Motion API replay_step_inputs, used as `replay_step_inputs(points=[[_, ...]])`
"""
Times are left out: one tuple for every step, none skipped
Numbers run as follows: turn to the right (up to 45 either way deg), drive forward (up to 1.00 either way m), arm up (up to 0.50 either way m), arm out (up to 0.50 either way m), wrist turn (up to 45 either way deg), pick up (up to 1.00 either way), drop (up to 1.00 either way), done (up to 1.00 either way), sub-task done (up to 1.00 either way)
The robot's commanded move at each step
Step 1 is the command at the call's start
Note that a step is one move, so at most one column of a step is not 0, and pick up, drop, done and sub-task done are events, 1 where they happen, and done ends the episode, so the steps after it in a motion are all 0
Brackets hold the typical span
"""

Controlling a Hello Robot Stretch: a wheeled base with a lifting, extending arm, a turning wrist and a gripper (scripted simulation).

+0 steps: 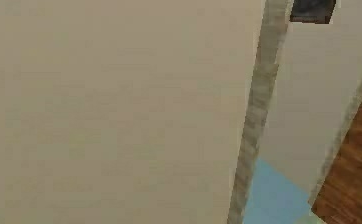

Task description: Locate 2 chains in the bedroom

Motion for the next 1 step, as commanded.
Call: replay_step_inputs(points=[[45.0,0.00,0.00,0.00,0.0,0.00,0.00,0.00,0.00]])
